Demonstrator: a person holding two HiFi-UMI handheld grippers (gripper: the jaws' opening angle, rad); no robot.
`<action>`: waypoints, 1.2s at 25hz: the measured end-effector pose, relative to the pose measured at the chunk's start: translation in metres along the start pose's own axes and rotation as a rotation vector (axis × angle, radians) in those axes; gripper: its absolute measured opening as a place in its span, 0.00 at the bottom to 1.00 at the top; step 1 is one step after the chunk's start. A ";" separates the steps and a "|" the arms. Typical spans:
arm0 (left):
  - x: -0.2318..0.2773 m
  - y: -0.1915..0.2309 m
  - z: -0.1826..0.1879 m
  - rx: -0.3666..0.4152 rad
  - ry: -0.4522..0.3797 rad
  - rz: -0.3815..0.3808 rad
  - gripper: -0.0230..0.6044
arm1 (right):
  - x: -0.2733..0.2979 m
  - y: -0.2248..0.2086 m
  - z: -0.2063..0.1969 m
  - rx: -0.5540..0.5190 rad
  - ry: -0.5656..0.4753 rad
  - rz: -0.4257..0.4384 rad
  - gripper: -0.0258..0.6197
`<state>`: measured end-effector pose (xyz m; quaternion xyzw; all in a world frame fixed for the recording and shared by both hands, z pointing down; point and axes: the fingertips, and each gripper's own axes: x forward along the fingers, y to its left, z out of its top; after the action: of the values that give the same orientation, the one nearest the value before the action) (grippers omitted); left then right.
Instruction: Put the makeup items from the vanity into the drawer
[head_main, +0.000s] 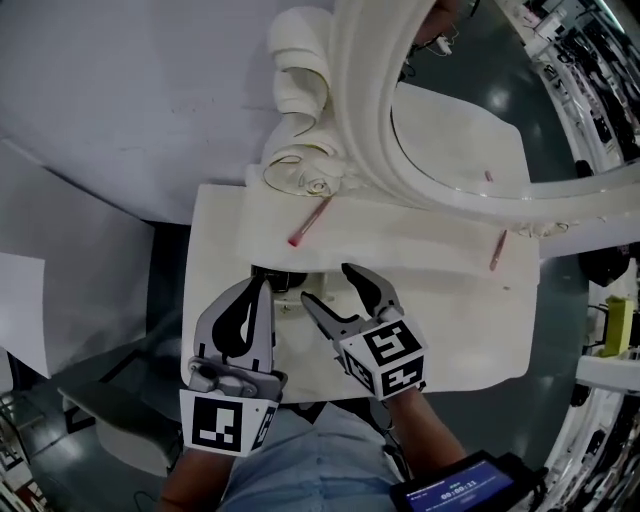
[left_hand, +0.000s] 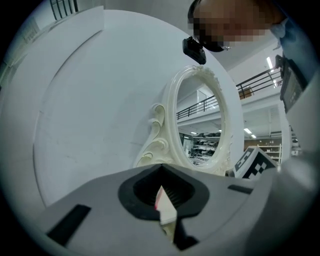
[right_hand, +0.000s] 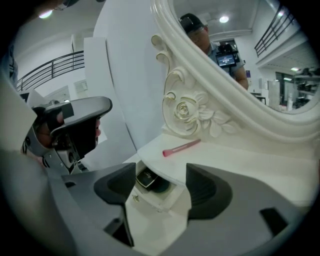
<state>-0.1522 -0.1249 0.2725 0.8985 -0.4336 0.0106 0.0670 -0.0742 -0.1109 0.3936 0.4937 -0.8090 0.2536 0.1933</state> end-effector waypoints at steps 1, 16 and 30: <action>0.002 -0.008 0.001 0.006 0.001 -0.015 0.04 | -0.007 -0.006 0.001 0.001 -0.015 -0.022 0.52; 0.068 -0.160 -0.012 0.061 0.077 -0.254 0.04 | -0.145 -0.181 -0.029 0.187 -0.181 -0.445 0.16; 0.132 -0.209 -0.044 0.060 0.161 -0.252 0.04 | -0.194 -0.334 -0.082 0.298 -0.056 -0.681 0.28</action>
<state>0.0954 -0.0933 0.3034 0.9437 -0.3101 0.0870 0.0756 0.3154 -0.0539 0.4232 0.7640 -0.5576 0.2762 0.1702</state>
